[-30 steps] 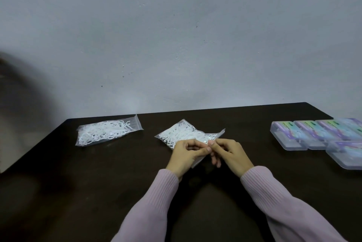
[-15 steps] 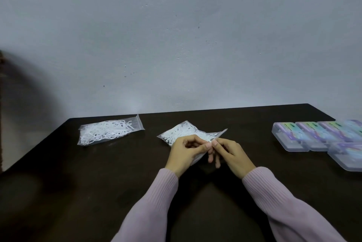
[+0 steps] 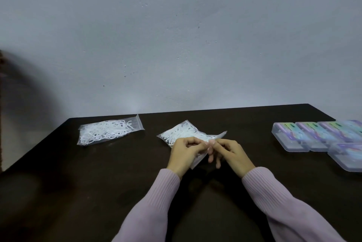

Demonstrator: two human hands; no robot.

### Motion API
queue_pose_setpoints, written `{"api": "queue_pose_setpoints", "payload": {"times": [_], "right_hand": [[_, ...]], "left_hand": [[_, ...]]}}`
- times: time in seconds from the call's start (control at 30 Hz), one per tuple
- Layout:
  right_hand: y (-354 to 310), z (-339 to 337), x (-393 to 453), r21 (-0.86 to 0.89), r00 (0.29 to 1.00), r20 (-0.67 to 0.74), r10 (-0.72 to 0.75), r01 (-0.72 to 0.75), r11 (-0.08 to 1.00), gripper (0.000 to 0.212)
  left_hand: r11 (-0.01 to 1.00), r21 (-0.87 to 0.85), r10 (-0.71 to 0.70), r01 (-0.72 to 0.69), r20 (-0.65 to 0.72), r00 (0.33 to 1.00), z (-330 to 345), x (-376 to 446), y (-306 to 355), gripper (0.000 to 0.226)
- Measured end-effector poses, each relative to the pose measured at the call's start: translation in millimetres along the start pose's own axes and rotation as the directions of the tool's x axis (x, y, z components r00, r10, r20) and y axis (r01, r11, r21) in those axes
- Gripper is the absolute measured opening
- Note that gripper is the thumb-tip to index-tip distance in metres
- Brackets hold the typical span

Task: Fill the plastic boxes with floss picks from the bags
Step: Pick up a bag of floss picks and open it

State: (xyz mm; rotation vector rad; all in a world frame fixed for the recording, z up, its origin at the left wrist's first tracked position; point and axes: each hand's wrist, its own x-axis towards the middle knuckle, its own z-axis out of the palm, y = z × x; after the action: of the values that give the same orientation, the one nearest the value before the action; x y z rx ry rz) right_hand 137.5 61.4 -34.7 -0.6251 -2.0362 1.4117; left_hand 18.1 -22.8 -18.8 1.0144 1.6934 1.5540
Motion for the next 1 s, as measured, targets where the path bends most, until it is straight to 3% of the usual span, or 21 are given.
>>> {"api": "queue_pose_setpoints", "payload": {"times": [0.3,0.4,0.47,0.53,0.6,0.73,0.87,1.0], "right_hand": [[0.8,-0.4,0.9,0.095,0.997,0.074,-0.010,0.003,0.995,0.026],[2.3,-0.9,2.5,0.085,0.997,0.072,0.002,-0.008,0.996,0.018],[2.9,-1.0,2.9,0.080,0.998,0.056,0.016,-0.021,0.997,0.025],[2.7,-1.2,2.8,0.072,0.999,0.043,0.026,-0.029,0.997,0.029],[2.6,-1.0,2.6,0.040,0.999,0.026,0.030,-0.031,0.999,0.031],[2.6,1.6,1.0,-0.067,1.000,0.019,0.018,-0.017,0.998,0.030],[2.0,1.3,-0.5,-0.149,1.000,0.010,-0.025,0.026,0.989,0.026],[3.1,0.3,0.5,-0.261,0.998,-0.033,-0.059,0.048,0.964,0.027]], "left_hand": [[0.963,-0.182,-0.182,0.197,0.096,0.979,-9.1,0.9,-2.1,0.010],[0.964,-0.192,-0.168,0.185,0.103,0.980,-7.7,1.4,-2.1,0.007],[0.979,-0.160,-0.112,0.128,0.104,0.988,-4.9,2.2,-2.7,0.005],[0.999,-0.033,-0.007,0.009,0.072,0.997,-3.2,4.3,-4.9,0.005],[0.970,0.200,0.137,-0.142,0.040,0.990,-2.4,4.2,-8.2,0.010],[0.751,0.573,0.296,-0.328,0.153,0.943,2.1,-4.0,-10.1,0.021],[0.586,0.708,0.353,-0.394,0.214,0.911,2.6,-5.0,-7.3,0.029],[0.469,0.795,0.408,-0.385,0.191,0.893,3.3,-6.4,-4.7,0.029]]}}
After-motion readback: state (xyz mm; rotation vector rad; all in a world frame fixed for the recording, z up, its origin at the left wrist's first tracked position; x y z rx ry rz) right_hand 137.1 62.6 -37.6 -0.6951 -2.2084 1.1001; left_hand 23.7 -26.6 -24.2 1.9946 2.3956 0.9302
